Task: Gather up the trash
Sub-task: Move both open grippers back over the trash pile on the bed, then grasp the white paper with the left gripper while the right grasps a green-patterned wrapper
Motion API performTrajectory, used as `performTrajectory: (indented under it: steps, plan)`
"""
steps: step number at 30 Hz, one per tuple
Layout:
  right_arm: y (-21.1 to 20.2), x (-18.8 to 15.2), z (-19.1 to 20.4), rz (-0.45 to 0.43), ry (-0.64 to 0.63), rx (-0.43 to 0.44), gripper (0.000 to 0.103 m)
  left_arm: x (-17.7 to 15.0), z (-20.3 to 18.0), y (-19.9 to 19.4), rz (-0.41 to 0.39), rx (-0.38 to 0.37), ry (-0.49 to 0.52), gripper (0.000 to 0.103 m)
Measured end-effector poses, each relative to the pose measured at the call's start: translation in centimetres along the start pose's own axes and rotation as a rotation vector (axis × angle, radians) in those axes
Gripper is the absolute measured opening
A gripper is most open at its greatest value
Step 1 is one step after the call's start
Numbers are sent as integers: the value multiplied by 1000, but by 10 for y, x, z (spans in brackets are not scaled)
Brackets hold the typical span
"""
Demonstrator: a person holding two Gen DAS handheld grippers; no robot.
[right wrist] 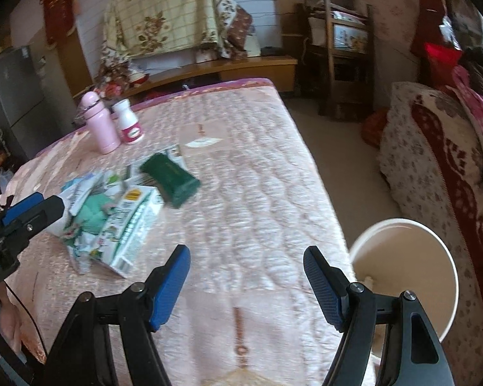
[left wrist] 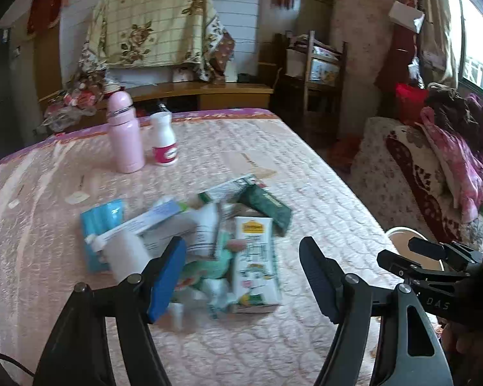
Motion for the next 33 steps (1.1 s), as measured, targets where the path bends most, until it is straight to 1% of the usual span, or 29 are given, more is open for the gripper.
performTrajectory:
  steps: [11, 15, 18, 22, 25, 30, 33]
  plan:
    - [18, -5, 55, 37, -78, 47, 76, -22, 58, -3, 27, 67, -59, 73]
    - [26, -7, 74, 53, -102, 64, 76, -32, 83, -1, 45, 117, -65, 74]
    - [34, -7, 86, 66, -116, 73, 76, -38, 102, 5, 71, 137, -92, 74]
    - [45, -6, 99, 89, -122, 86, 76, -45, 123, 8, 82, 136, -133, 74]
    - [53, -5, 106, 107, -121, 98, 76, -47, 130, 14, 100, 131, -145, 76]
    - [62, -8, 115, 128, -130, 104, 76, -47, 128, 34, 147, 85, -175, 77]
    - [62, -10, 116, 139, -126, 117, 76, -45, 124, 43, 141, 54, -206, 77]
Point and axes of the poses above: each gripper's, at about its wrist camera, not at the fingertips, and y roughly the way its jaws point, z to its left, x to its top, the point moved 3 cm from there along y, roughly the way its jaws point, and after that the axes turned 11 degrees about y, right-handed, at the moved point
